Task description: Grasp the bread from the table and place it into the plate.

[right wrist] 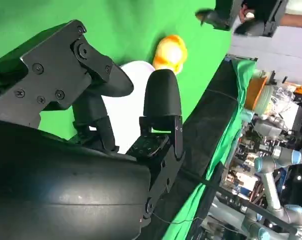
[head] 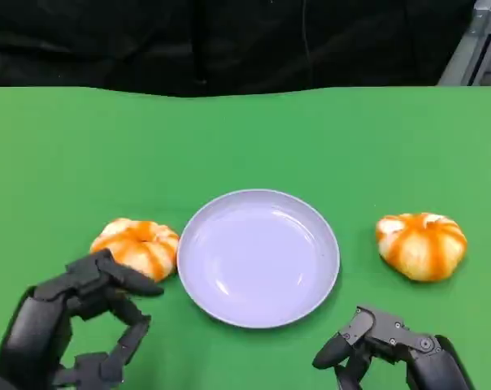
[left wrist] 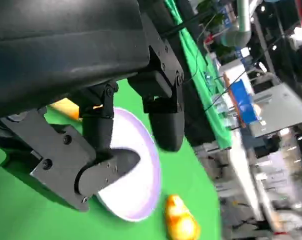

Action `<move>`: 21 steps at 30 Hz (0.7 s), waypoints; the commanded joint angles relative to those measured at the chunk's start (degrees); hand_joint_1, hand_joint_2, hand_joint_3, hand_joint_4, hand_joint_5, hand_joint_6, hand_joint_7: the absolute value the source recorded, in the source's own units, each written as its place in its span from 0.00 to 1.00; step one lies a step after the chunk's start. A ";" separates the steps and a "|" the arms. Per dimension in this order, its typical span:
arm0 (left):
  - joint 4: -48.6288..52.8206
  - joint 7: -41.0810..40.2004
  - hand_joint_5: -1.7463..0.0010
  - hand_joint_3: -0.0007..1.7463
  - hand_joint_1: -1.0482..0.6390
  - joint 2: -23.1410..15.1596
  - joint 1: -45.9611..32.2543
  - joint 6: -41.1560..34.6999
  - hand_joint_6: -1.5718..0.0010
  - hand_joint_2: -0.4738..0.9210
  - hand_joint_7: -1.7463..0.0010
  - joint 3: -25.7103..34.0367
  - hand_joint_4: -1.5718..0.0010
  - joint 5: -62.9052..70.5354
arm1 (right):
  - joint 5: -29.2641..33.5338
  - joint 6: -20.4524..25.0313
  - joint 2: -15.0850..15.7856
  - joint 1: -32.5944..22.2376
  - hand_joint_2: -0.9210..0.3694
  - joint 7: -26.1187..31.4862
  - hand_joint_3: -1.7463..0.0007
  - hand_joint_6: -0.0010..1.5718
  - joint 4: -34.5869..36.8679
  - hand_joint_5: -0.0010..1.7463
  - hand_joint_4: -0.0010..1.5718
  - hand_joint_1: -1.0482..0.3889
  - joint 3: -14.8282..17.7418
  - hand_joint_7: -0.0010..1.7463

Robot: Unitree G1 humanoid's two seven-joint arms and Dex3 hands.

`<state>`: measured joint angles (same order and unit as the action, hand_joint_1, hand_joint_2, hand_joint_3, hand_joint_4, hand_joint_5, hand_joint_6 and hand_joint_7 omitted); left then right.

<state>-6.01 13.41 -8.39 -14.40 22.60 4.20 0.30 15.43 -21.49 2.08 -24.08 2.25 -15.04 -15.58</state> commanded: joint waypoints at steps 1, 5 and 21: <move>0.66 -1.27 0.49 0.18 0.48 -1.83 0.50 -0.40 0.64 0.89 0.74 0.66 0.64 2.08 | 0.35 0.02 0.08 0.02 0.39 0.48 0.31 0.47 -0.16 0.93 0.46 0.69 0.12 0.69; -1.64 -3.62 0.58 0.06 0.37 -5.95 3.10 -7.54 0.75 0.94 0.88 -1.56 0.79 17.32 | 0.28 -0.13 -0.45 0.94 0.39 0.80 0.31 0.47 1.17 0.93 0.46 0.70 -0.03 0.69; 0.76 -2.68 0.69 0.00 0.32 -9.20 20.68 -32.78 0.76 0.98 0.98 -16.32 0.84 51.82 | 0.84 0.48 -1.10 1.59 0.39 1.41 0.31 0.47 1.58 0.93 0.48 0.69 -0.86 0.69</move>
<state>-7.72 9.84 -16.18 3.39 -7.13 -9.64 48.02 16.20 -21.51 0.99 -22.12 3.17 -12.86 -16.60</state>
